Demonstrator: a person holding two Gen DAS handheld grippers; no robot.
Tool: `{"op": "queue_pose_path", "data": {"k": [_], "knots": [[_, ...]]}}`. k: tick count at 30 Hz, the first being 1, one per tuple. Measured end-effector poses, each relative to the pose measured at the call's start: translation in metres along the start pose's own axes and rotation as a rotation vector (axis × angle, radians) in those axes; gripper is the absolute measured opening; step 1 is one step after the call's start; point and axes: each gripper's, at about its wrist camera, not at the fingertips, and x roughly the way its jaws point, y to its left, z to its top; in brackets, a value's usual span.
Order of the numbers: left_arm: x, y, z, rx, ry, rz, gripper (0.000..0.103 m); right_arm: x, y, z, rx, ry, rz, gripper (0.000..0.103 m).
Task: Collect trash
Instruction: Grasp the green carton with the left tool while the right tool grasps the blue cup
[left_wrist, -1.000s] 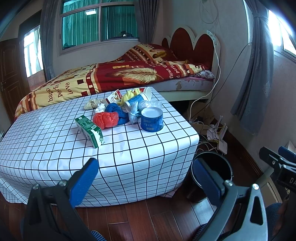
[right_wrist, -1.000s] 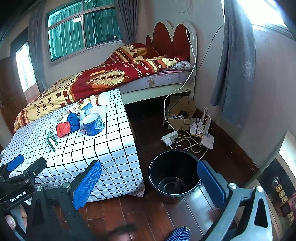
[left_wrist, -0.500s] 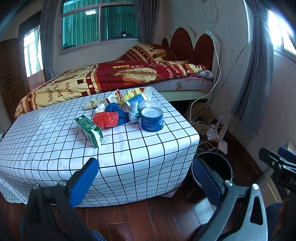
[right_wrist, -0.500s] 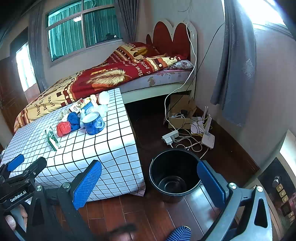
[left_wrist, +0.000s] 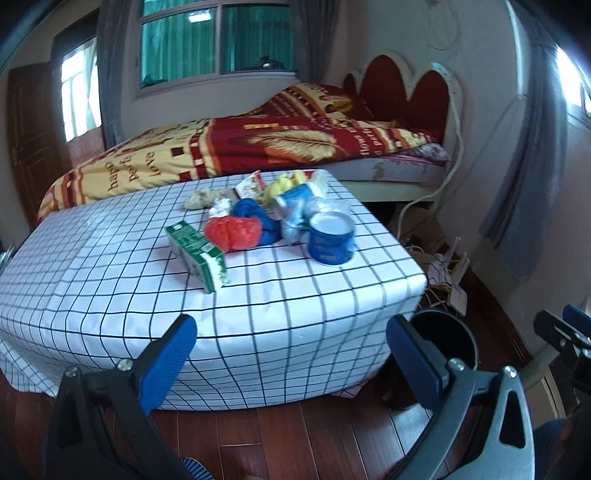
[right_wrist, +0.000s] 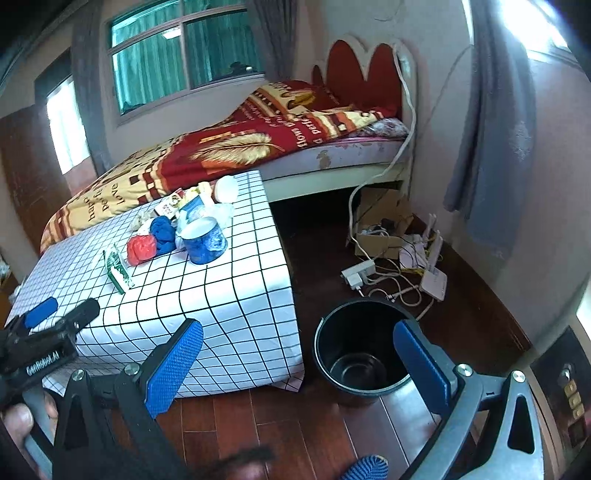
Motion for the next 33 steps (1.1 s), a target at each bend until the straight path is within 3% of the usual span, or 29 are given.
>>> {"op": "queue_pose_path", "data": {"k": [7, 13, 18, 26, 32, 33], "knots": [[0.050, 0.033, 0.009, -0.056, 0.029, 0.075, 0.102, 0.052, 0.027, 0.019, -0.090, 0.013, 0.068, 0.102], [0.099, 0.055, 0.021, -0.124, 0.040, 0.140, 0.098, 0.121, 0.062, 0.043, -0.189, 0.040, 0.129, 0.091], [0.141, 0.065, 0.028, -0.173, 0.065, 0.190, 0.098, 0.187, 0.098, 0.055, -0.261, 0.080, 0.174, 0.090], [0.180, 0.084, 0.035, -0.217, 0.083, 0.234, 0.088, 0.270, 0.138, 0.068, -0.303, 0.129, 0.216, 0.084], [0.178, 0.115, 0.025, -0.238, 0.093, 0.231, 0.076, 0.282, 0.151, 0.075, -0.291, 0.101, 0.225, 0.084], [0.180, 0.118, 0.024, -0.241, 0.095, 0.219, 0.069, 0.282, 0.153, 0.076, -0.289, 0.094, 0.222, 0.084]]}}
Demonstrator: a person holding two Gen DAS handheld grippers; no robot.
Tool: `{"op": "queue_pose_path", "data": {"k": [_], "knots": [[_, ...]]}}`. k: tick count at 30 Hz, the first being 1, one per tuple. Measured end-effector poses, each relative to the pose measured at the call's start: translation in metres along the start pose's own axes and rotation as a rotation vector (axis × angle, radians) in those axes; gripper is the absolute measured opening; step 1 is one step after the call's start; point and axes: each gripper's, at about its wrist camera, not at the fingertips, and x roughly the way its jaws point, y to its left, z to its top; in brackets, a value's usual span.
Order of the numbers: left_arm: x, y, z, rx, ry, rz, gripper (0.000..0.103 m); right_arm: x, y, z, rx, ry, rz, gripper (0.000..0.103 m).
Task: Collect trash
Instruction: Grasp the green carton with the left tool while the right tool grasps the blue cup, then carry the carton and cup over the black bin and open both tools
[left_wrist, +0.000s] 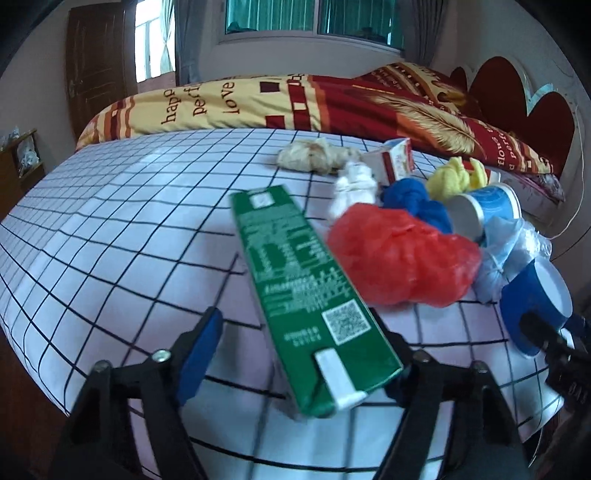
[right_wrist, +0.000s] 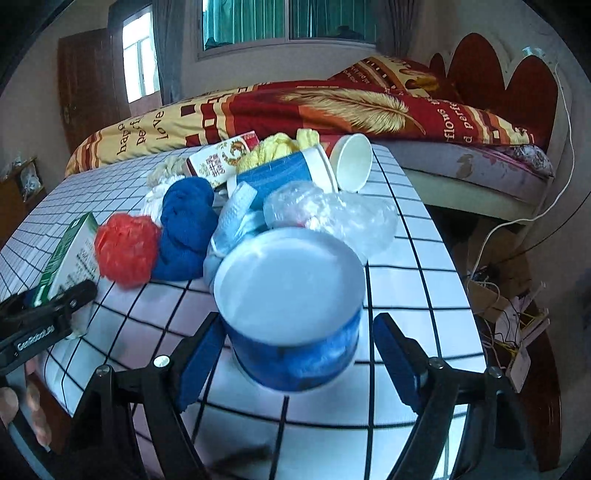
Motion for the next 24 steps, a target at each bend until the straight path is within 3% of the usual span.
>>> {"op": "queue_pose_path", "data": {"k": [2, 3, 5, 14, 24], "knots": [[0.002, 0.008, -0.001, 0.012, 0.014, -0.012, 0.053, 0.001, 0.002, 0.002, 0.001, -0.007, -0.007, 0.084], [0.004, 0.012, -0.001, 0.018, 0.028, -0.031, 0.040, 0.001, 0.002, 0.003, 0.005, -0.006, -0.006, 0.084], [0.001, 0.017, -0.001, 0.028, 0.026, -0.050, 0.039, 0.002, 0.002, 0.005, 0.018, -0.003, 0.011, 0.076], [-0.050, 0.010, -0.003, 0.113, -0.072, -0.102, 0.039, -0.048, -0.003, 0.001, 0.051, -0.073, 0.017, 0.076], [-0.093, -0.047, -0.020, 0.220, -0.100, -0.240, 0.039, -0.134, -0.047, -0.028, 0.118, -0.135, -0.066, 0.076]]}}
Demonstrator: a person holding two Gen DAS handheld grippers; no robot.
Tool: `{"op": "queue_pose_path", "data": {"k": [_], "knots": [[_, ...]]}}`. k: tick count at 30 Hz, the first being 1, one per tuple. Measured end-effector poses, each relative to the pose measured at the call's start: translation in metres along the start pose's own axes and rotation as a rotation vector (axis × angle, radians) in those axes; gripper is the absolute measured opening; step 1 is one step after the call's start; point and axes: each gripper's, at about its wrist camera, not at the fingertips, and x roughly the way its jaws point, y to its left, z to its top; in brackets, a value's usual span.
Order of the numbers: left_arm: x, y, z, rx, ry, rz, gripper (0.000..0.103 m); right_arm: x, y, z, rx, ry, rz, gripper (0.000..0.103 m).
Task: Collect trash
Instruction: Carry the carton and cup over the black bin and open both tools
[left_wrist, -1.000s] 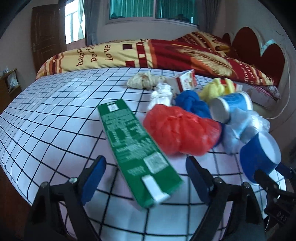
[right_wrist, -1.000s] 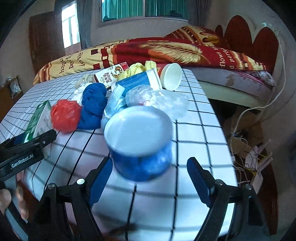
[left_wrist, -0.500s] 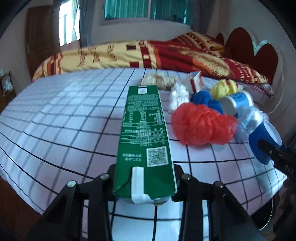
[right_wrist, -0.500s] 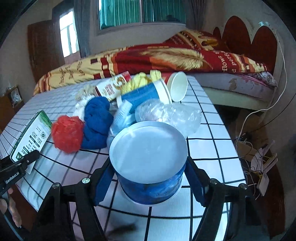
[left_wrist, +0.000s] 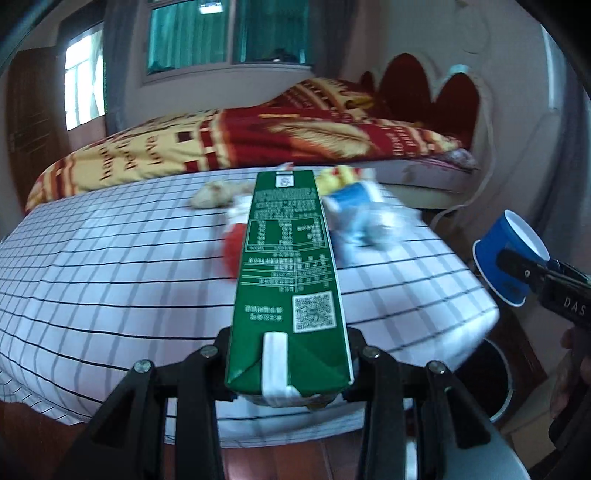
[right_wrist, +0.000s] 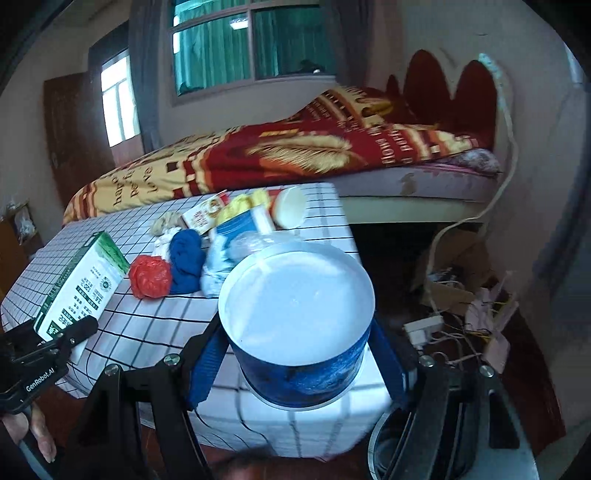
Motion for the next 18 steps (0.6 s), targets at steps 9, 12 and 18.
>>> {"op": "queue_pose_path", "data": {"k": [9, 12, 18], "knots": [[-0.016, -0.064, -0.002, 0.088, -0.023, -0.121, 0.039, -0.059, -0.060, -0.017, 0.054, -0.035, -0.103, 0.076], [-0.018, -0.081, -0.003, 0.113, -0.021, -0.153, 0.039, -0.072, -0.078, -0.024, 0.067, -0.038, -0.131, 0.076], [-0.020, -0.122, -0.016, 0.179, 0.003, -0.231, 0.039, -0.093, -0.111, -0.042, 0.076, -0.035, -0.179, 0.076]]}}
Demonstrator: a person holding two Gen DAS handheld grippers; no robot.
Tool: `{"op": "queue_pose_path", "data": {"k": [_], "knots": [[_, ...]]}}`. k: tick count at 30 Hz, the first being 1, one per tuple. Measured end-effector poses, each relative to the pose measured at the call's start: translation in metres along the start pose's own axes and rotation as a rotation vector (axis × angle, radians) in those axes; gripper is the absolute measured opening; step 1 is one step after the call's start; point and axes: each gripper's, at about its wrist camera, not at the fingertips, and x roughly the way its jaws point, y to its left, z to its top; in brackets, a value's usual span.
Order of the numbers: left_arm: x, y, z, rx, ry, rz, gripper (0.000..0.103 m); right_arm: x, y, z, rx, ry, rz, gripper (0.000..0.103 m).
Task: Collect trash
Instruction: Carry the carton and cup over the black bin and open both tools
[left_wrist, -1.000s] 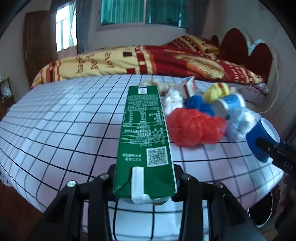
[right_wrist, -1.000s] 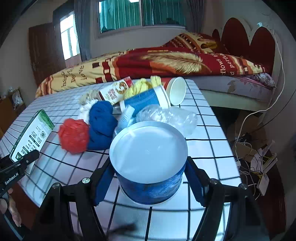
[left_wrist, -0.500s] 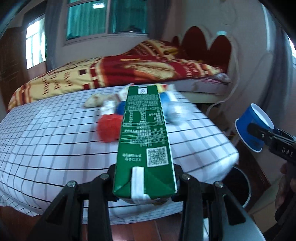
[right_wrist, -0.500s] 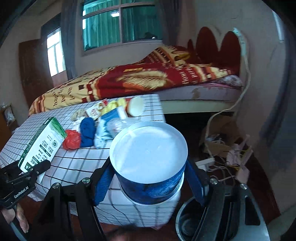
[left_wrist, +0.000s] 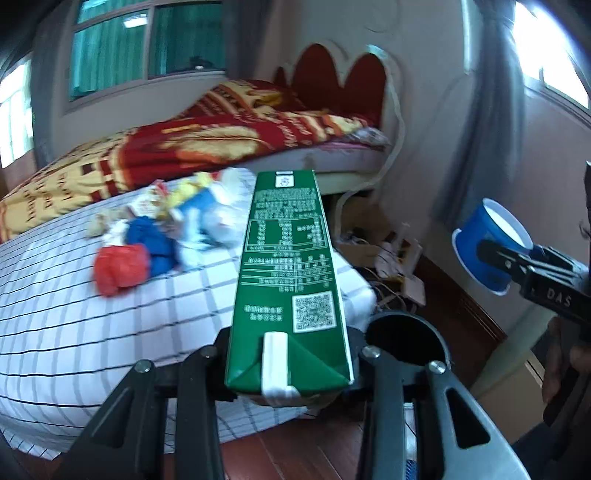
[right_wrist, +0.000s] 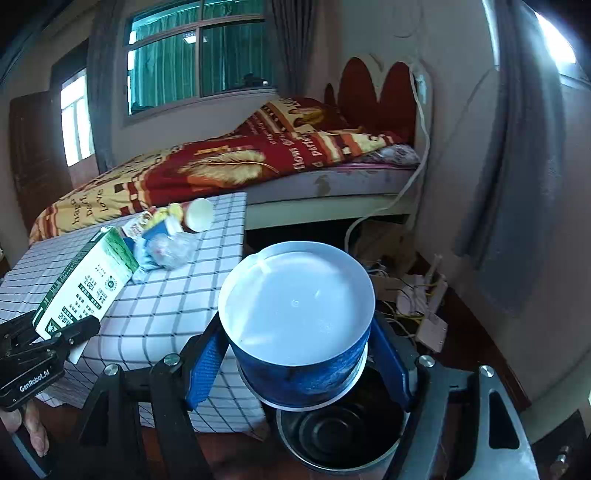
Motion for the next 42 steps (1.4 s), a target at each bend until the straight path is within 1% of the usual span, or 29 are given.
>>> {"op": "queue_pose_path", "data": {"k": [8, 12, 15, 21, 24, 27, 29, 30, 31, 32, 33, 34, 35, 36, 39, 42], "knots": [[0.021, -0.065, -0.023, 0.109, 0.090, -0.130, 0.039, -0.005, -0.051, -0.035, 0.018, 0.053, -0.052, 0.076], [0.034, -0.088, -0.034, 0.143, 0.141, -0.176, 0.039, 0.001, -0.072, -0.056, 0.007, 0.105, -0.063, 0.076], [0.050, -0.098, -0.041, 0.159, 0.190, -0.210, 0.039, 0.014, -0.086, -0.070, -0.003, 0.149, -0.052, 0.076], [0.087, -0.117, -0.061, 0.190, 0.300, -0.247, 0.039, 0.059, -0.103, -0.099, -0.054, 0.258, -0.009, 0.076], [0.107, -0.123, -0.067, 0.191, 0.359, -0.262, 0.039, 0.087, -0.102, -0.111, -0.116, 0.321, 0.024, 0.076], [0.124, -0.127, -0.073, 0.202, 0.402, -0.263, 0.039, 0.113, -0.100, -0.119, -0.187, 0.379, 0.053, 0.076], [0.132, -0.130, -0.075, 0.211, 0.423, -0.272, 0.039, 0.130, -0.099, -0.123, -0.230, 0.412, 0.071, 0.077], [0.142, -0.129, -0.070, 0.211, 0.432, -0.278, 0.040, 0.135, -0.099, -0.125, -0.244, 0.420, 0.078, 0.077], [0.147, -0.130, -0.072, 0.199, 0.449, -0.292, 0.041, 0.142, -0.099, -0.127, -0.260, 0.426, 0.087, 0.078], [0.151, -0.128, -0.071, 0.190, 0.459, -0.288, 0.043, 0.150, -0.100, -0.129, -0.279, 0.428, 0.076, 0.091], [0.155, -0.126, -0.070, 0.184, 0.464, -0.258, 0.064, 0.158, -0.101, -0.133, -0.282, 0.451, 0.048, 0.101], [0.158, -0.125, -0.070, 0.183, 0.461, -0.240, 0.085, 0.162, -0.104, -0.136, -0.279, 0.460, 0.045, 0.103], [0.157, -0.125, -0.072, 0.182, 0.451, -0.224, 0.090, 0.162, -0.108, -0.136, -0.270, 0.437, 0.063, 0.103], [0.157, -0.123, -0.072, 0.180, 0.446, -0.209, 0.096, 0.162, -0.114, -0.137, -0.252, 0.429, 0.058, 0.103], [0.153, -0.117, -0.073, 0.170, 0.427, -0.162, 0.100, 0.162, -0.129, -0.136, -0.194, 0.443, 0.017, 0.103], [0.157, -0.113, -0.073, 0.159, 0.425, -0.133, 0.101, 0.156, -0.140, -0.133, -0.142, 0.435, -0.017, 0.103]]}}
